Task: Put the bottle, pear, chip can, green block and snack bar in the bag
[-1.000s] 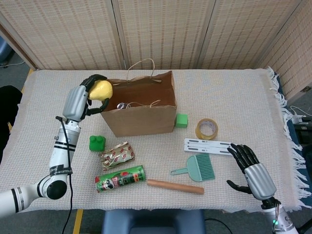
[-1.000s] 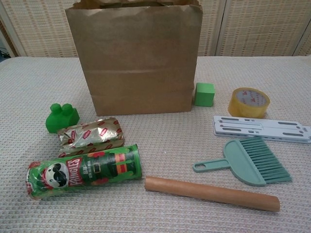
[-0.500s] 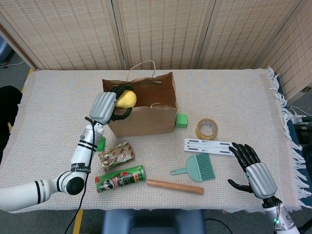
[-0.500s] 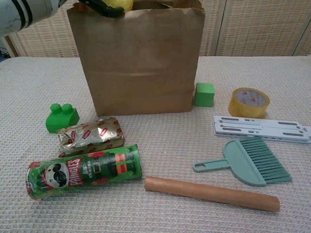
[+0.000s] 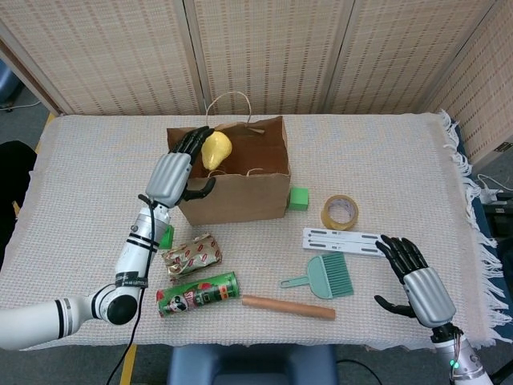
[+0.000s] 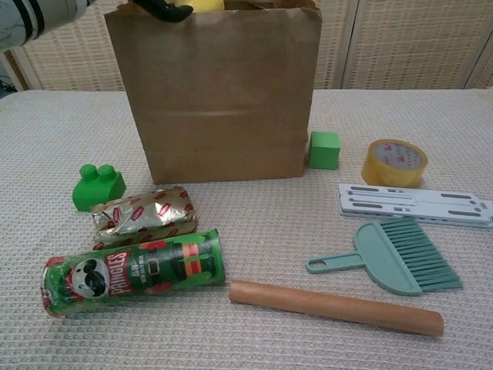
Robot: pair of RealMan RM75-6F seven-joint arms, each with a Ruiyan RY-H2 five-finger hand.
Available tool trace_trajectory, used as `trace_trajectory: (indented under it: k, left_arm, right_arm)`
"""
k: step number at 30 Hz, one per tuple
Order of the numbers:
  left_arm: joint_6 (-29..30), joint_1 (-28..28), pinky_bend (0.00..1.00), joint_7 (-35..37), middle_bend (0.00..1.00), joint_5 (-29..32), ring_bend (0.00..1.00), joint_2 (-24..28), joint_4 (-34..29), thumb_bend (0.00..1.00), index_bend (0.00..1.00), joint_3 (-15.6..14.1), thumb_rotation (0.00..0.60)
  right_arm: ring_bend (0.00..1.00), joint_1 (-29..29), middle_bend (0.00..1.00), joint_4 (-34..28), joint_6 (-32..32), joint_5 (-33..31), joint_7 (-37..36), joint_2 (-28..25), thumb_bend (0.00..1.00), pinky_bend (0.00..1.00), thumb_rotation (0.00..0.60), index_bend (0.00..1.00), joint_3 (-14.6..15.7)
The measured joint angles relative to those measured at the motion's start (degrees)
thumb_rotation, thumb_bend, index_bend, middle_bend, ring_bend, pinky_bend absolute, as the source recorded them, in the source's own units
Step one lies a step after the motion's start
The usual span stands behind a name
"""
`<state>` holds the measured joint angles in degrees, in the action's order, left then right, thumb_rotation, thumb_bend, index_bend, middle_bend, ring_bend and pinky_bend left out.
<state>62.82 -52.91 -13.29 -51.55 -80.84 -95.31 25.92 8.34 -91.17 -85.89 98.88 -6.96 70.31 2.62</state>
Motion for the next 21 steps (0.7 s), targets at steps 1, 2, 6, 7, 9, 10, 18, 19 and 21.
trace_trajectory:
  k: [1,2,6,7,9,10,18,19,21]
  left_arm:
    - [0.1,0.2,0.12,0.1,0.0,0.1,0.0,0.3,-0.3,0.37,0.0,0.0,0.6]
    - [0.2,0.4,0.12,0.2,0.0,0.1,0.0,0.6,-0.5,0.38,0.0,0.0,0.6]
    - [1.0,1.7,0.12,1.0,0.0,-0.2,0.0,2.1,-1.7,0.38,0.01,-0.2,0.6]
    - [1.3,2.2,0.12,1.3,0.0,-0.3,0.0,2.7,-2.1,0.38,0.01,-0.3,0.6]
    - [1.7,3.2,0.13,2.0,0.0,-0.6,0.0,3.7,-2.8,0.38,0.01,-0.5,0.6]
    - [2.0,3.9,0.13,2.6,0.0,-0.9,0.0,4.4,-3.4,0.38,0.01,-0.6,0.6]
    - [3.6,9.8,0.13,7.4,0.0,-3.3,0.0,10.6,-7.4,0.39,0.02,-2.0,0.6]
    - [4.0,10.8,0.13,8.4,0.0,-3.7,0.0,11.5,-8.2,0.39,0.02,-2.2,0.6]
    - [4.5,12.4,0.13,9.7,0.0,-4.7,0.0,13.1,-9.5,0.41,0.03,-2.7,0.6]
  right_arm:
    - [0.0,0.0,0.0,0.0,0.0,0.0,0.0,0.0,0.07,0.0,0.6,0.0,0.0]
    - [0.0,0.0,0.0,0.0,0.0,-0.1,0.0,0.0,0.07,0.0,0.6,0.0,0.0]
    - [0.0,0.0,0.0,0.0,0.0,-0.1,-0.1,-0.1,0.07,0.0,0.6,0.0,0.0]
    - [0.0,0.0,0.0,0.0,0.0,0.0,-0.1,-0.1,0.07,0.0,0.6,0.0,0.0]
    - [0.0,0.0,0.0,0.0,0.1,0.1,0.0,-0.1,0.07,0.0,0.6,0.0,0.1]
    - [0.0,0.0,0.0,0.1,0.0,0.1,0.0,-0.1,0.07,0.0,0.6,0.0,0.1]
    - [0.0,-0.1,0.0,0.1,0.0,0.3,0.5,0.1,0.07,0.0,0.6,0.0,0.2]
    - [0.0,-0.1,0.0,0.1,-0.1,0.3,0.6,0.1,0.07,0.0,0.6,0.0,0.2]
    - [0.0,-0.2,0.0,0.2,-0.1,0.4,0.7,0.2,0.07,0.0,0.6,0.0,0.2]
